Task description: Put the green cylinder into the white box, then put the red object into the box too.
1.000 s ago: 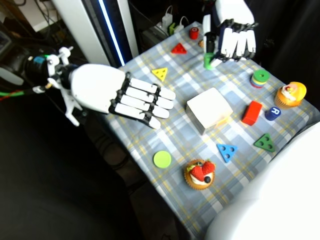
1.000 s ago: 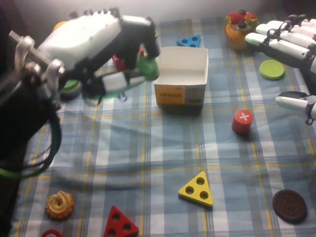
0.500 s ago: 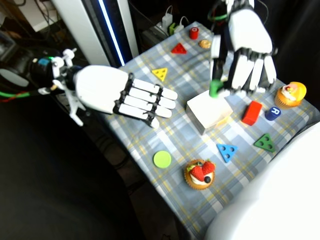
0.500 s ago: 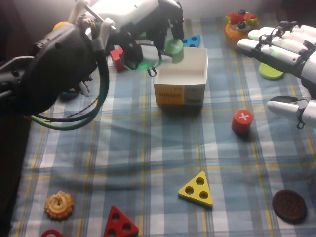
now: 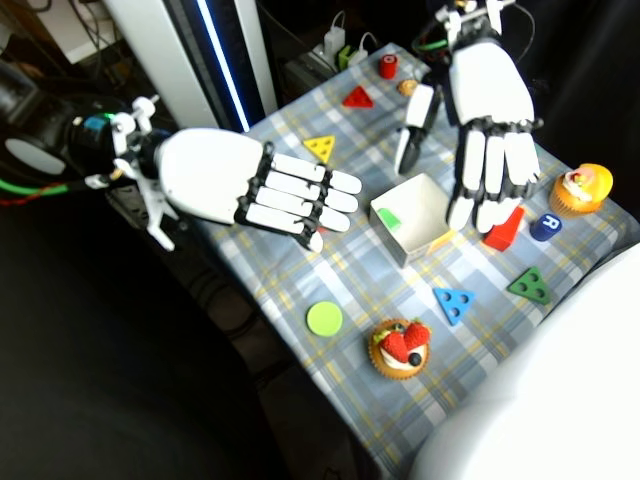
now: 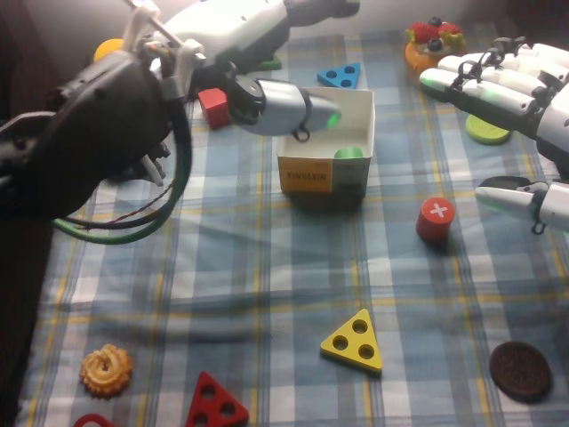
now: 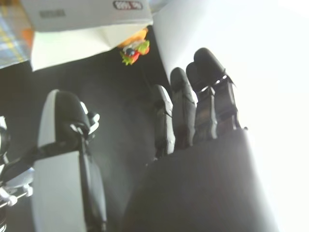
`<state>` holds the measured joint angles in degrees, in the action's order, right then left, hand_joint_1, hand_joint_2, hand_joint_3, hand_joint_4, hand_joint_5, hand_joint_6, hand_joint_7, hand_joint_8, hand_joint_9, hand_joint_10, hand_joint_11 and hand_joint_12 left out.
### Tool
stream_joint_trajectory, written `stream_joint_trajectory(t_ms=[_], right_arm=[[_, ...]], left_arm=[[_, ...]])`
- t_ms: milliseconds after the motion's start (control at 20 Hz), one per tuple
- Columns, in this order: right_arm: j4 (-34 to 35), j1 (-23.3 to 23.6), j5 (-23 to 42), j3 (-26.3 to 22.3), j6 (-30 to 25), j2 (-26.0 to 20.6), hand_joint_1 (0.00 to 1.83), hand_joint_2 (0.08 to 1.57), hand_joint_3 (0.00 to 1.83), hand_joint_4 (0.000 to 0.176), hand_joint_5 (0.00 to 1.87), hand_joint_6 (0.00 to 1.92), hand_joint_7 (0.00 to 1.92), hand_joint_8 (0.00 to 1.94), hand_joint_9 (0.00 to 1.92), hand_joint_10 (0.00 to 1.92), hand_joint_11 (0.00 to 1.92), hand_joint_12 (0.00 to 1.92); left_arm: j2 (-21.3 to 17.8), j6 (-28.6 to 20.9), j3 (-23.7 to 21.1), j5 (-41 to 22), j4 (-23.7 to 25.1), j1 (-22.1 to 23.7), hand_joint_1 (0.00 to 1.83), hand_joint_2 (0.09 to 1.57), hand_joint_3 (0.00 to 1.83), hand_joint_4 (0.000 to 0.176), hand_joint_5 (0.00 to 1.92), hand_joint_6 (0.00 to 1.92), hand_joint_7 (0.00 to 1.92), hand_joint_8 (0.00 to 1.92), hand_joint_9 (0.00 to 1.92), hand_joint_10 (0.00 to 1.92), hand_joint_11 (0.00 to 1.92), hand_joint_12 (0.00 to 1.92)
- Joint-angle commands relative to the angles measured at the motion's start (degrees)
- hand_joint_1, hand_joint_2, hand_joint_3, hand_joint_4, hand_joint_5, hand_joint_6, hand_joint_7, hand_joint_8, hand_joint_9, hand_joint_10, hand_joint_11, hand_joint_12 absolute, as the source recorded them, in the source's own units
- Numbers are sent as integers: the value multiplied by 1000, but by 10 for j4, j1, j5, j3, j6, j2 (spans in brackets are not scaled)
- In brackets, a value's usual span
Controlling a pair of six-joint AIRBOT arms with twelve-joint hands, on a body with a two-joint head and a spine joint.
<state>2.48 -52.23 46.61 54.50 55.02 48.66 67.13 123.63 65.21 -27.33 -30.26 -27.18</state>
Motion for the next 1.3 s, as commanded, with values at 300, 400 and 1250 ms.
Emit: stream_joint_trajectory(t_ms=[300,400,1250], right_arm=[[-38,20,-5,22,-29,23,843,1255,0,0,238,99,346,63,28,773,0,1353],[-57,34,-40,31,-31,38,861,1245,0,0,260,112,363,53,21,817,0,1378],[-58,44,-87,65,-31,85,1037,1328,2,0,496,1461,582,1390,195,1332,0,1760]], left_arm=[[-98,-221,-67,-199,115,-45,650,1419,2,41,266,80,335,26,0,731,0,1323],[-119,-221,-92,-242,118,-69,727,1405,0,36,280,87,340,11,59,578,0,1203],[-142,-221,-117,-281,115,-102,722,1382,0,25,355,15,376,1,65,562,0,1050]])
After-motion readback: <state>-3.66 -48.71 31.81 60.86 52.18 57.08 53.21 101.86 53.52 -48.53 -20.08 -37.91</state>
